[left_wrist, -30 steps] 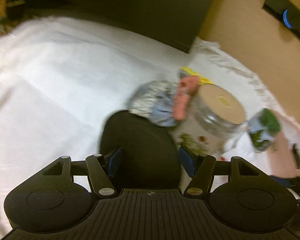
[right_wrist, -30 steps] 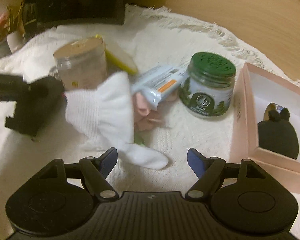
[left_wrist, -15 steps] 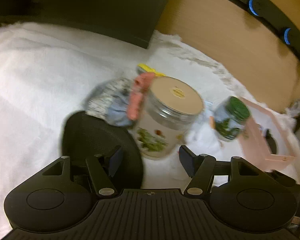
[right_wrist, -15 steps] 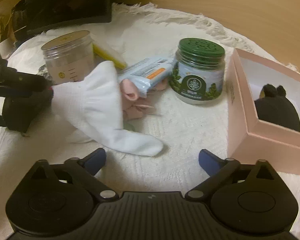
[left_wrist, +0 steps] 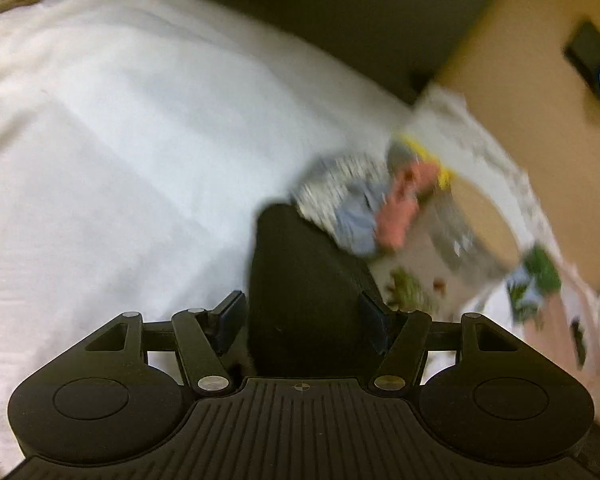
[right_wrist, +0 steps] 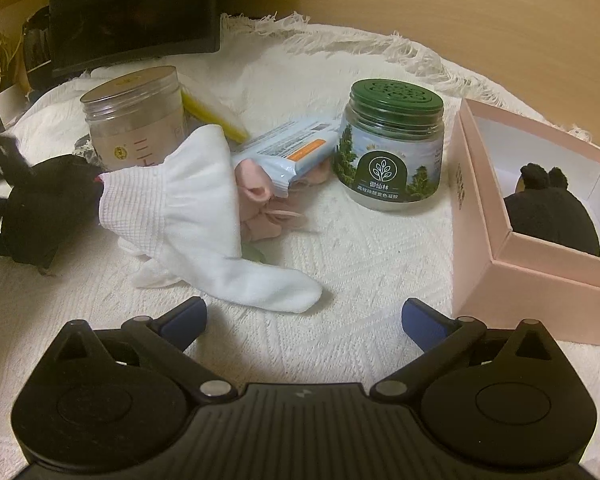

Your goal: Organize soft objects

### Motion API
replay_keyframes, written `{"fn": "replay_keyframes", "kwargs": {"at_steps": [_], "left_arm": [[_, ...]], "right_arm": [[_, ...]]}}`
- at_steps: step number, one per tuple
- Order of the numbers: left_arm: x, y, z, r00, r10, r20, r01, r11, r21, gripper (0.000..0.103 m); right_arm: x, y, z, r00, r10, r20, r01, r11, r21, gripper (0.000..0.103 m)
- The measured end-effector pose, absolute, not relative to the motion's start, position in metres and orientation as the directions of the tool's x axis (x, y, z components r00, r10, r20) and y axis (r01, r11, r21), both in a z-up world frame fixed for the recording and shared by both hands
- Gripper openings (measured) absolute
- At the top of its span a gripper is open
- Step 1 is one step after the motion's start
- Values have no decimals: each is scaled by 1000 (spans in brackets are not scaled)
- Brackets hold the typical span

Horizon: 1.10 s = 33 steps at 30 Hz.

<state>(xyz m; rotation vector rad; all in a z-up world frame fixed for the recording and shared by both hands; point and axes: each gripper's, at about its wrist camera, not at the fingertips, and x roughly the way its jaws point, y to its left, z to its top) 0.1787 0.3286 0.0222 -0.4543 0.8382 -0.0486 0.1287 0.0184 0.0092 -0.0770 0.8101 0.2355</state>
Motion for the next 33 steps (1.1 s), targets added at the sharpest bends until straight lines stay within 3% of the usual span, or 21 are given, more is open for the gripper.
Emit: {"fn": "replay_keyframes", "kwargs": {"at_steps": [6,7,8,11,14,24,33], "left_arm": [[190,315,19,673,-257,-693,-95,900,-426,63],[191,318,20,668,-258,-698,-110,893,-436,53],[189,323,20,662,-249,-707,-148,881,-449,35],[184,340,11,642,-320,-696,-221,792,-568,26],[177,342,10,643,-334,-689,-222,780,-585,25],[145,371,57,769,-15,-639,-321,855,-407,24],[137,395,58,771,-42,-635,-320,837,-443,24]], "right_arm": [[129,17,9,662,186,-726,-247,969,23,103],[129,17,9,659,190,-727,-252,967,25,103],[129,16,10,655,196,-730,-260,965,26,103],[130,17,11,644,198,-739,-268,963,24,103],[132,17,11,636,208,-743,-288,957,21,103],[135,38,26,577,232,-783,-398,917,-21,103],[124,88,46,646,229,-728,-513,837,-191,103]]}}
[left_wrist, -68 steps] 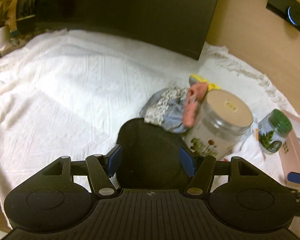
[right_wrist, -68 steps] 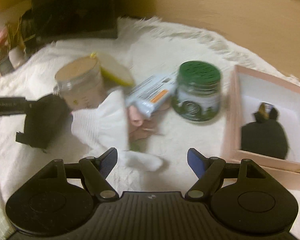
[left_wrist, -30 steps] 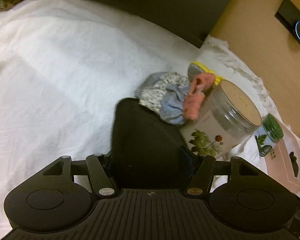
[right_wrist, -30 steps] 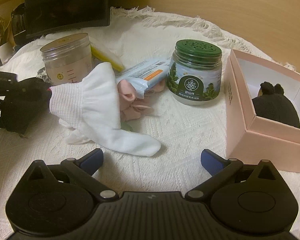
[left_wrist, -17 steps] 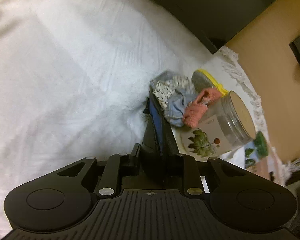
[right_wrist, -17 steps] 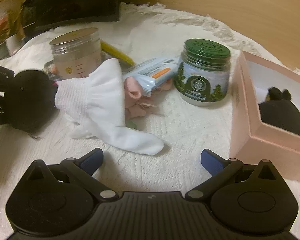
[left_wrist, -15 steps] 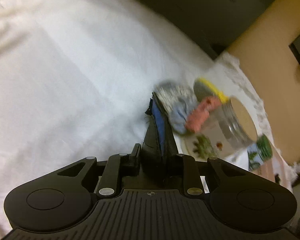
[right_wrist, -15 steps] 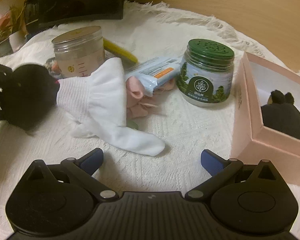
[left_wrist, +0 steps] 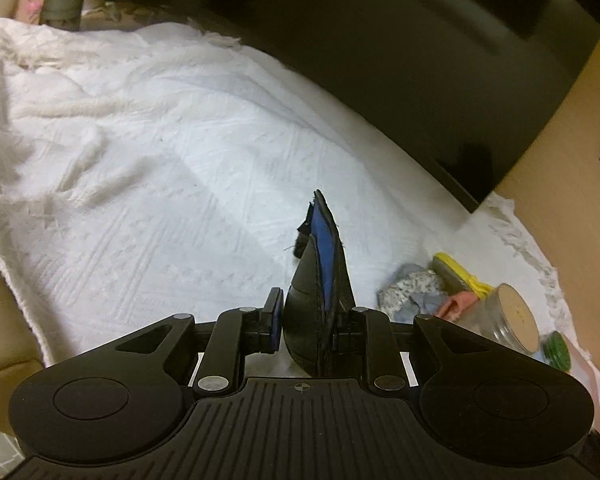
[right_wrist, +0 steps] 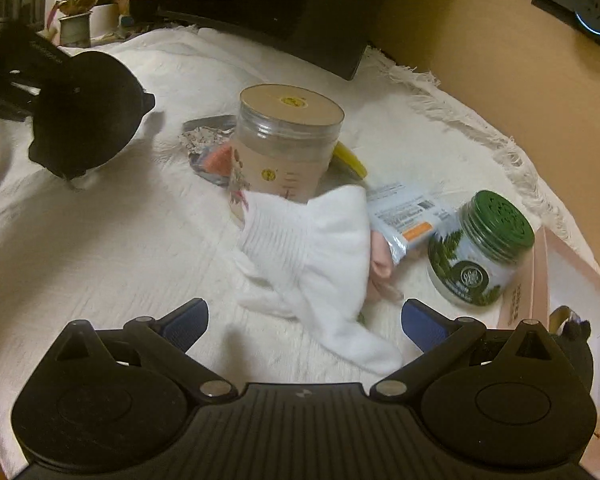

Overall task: Organize soft objects
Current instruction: 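Grasp the white sock with the right gripper and lift it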

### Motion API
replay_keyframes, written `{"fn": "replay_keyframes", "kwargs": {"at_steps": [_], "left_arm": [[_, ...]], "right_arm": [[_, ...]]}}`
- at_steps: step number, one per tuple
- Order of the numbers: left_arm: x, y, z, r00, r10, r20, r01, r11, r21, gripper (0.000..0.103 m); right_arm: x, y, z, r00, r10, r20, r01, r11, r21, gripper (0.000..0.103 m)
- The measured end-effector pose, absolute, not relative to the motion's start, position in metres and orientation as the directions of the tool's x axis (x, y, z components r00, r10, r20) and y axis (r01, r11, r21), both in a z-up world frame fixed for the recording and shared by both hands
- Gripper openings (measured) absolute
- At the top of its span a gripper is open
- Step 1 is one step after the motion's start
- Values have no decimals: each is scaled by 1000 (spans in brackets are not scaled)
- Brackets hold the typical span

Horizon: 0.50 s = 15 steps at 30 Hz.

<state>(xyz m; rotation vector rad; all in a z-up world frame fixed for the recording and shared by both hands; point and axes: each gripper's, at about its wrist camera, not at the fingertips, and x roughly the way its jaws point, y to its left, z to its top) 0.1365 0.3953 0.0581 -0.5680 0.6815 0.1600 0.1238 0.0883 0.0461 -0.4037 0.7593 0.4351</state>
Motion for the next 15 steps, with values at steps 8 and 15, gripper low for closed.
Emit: {"fn": "replay_keyframes", "kwargs": {"at_steps": [8,15], "left_arm": [[134,386,55,753,-100,-651,-266,858,-439,24],[130,379,69,765,-105,-635,-238,871,-431,24]], "right_arm": [[163,107,42,648,184,-739,-458,870,-184,82],[170,83,75,623,236,-746,-435,897,-81,24]]}}
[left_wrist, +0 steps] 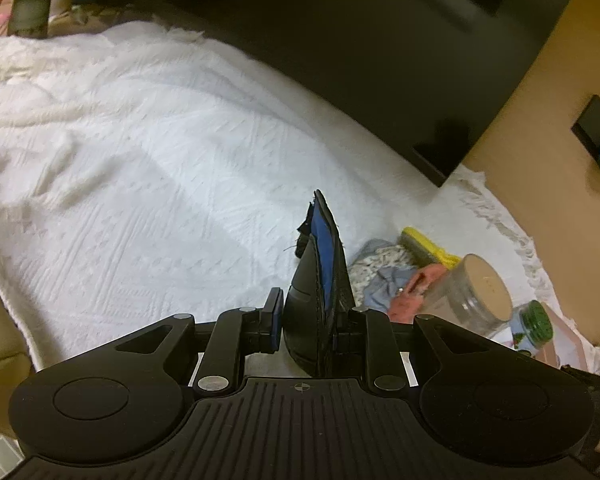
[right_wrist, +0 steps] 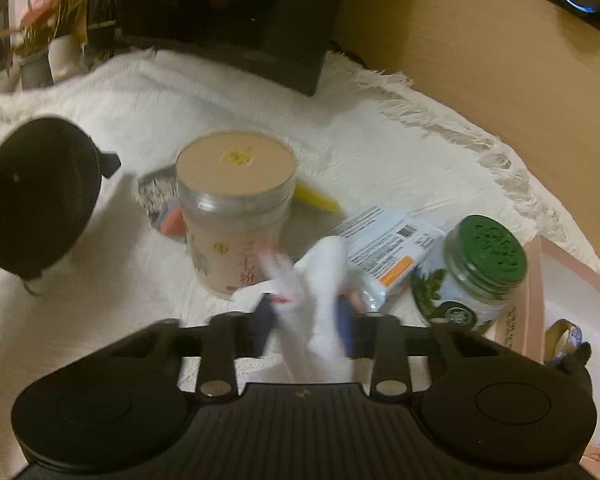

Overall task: Organize soft objects
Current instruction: 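Grasp the white sock with the right gripper and lift it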

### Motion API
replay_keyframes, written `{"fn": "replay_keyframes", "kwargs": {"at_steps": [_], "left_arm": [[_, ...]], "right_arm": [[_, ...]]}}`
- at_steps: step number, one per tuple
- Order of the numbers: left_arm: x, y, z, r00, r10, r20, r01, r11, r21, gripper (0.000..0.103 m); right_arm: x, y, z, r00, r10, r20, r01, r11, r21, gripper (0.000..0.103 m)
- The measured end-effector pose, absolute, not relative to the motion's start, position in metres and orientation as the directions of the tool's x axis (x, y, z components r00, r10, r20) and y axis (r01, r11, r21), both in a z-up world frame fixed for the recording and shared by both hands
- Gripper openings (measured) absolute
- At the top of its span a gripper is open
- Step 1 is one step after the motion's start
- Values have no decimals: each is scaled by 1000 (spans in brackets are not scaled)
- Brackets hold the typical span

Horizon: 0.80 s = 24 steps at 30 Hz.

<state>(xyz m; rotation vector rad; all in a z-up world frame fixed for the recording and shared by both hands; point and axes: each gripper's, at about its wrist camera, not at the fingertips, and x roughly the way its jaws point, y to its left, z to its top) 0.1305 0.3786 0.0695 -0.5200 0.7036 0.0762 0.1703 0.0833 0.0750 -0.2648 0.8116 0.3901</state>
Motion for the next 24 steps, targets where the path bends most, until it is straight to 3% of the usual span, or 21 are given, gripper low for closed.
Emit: {"fn": "replay_keyframes", "kwargs": {"at_steps": [5,15,24], "left_arm": [[129,375,73,770,-114,-628,-230,868,-440,24],[125,368,82,795,-149,-589,-190,860,-473,24],[121,381,83,804,-147,-576,-197,849,-491,24]], "right_arm": [[181,56,105,606,301,-736,-402,915,44,19],[199,24,135,520,433,-736,-384,888,252,19],[209,25,149,527,448,-722,-366,887,283,17]]}}
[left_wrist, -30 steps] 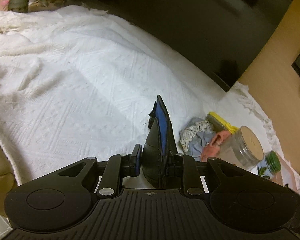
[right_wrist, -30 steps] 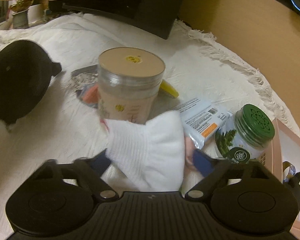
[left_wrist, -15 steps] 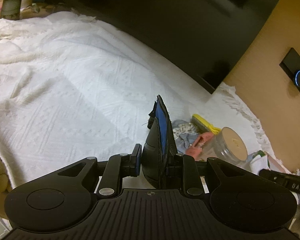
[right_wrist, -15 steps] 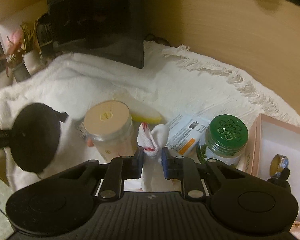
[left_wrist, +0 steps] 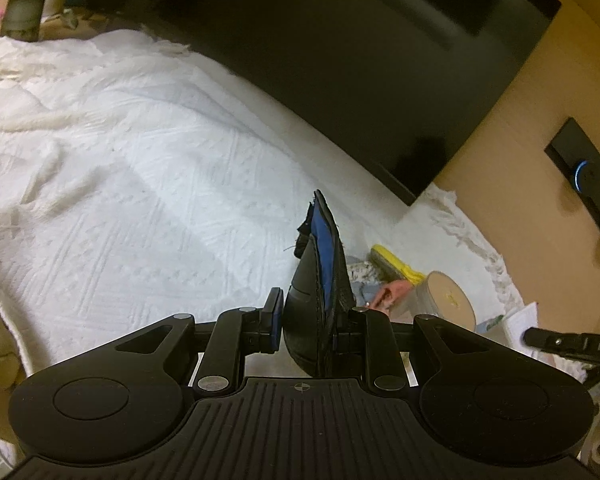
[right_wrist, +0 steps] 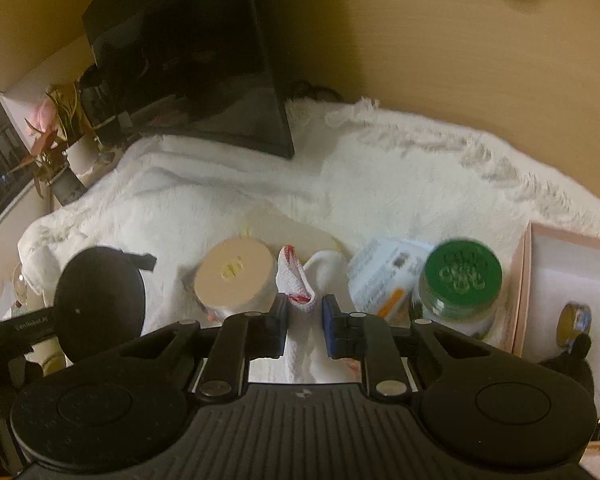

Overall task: Organize soft objects
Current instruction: 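Grasp the white sock with the right gripper and lift it, then carry the clip with the left gripper while the right gripper carries the sock, releasing both into the box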

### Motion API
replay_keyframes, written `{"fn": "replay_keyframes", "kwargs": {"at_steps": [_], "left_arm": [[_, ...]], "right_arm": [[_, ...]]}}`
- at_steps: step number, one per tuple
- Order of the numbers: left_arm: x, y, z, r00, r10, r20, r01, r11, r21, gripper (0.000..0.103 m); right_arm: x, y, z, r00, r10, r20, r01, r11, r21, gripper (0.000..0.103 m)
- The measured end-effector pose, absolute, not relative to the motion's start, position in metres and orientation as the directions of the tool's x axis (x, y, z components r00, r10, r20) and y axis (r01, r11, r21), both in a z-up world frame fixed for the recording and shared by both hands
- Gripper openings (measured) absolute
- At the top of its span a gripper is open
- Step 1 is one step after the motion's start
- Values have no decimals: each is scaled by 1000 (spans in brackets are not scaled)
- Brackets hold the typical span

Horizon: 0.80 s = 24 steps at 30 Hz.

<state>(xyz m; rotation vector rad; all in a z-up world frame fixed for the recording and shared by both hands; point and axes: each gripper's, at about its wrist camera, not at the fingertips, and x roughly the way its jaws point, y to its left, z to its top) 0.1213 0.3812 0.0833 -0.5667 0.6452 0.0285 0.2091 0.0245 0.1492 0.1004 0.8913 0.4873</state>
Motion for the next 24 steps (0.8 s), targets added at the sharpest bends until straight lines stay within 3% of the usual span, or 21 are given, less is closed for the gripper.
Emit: {"fn": "replay_keyframes", "kwargs": {"at_steps": [12,16,24], "left_arm": [[166,343,162,871,-230,-435,2,886,-463,24],[189,294,182,847,-337,-411,110,868,-485,24],[220,150,185,712,-542,-446,347,824,-447,24]], "right_arm": [[200,17,245,683,425,-595,-390,900,196,17],[188,-18,269,747,391,-538,-345,919,189,17],[168,-113,276,862,152,-483,-107,987,119,17]]}}
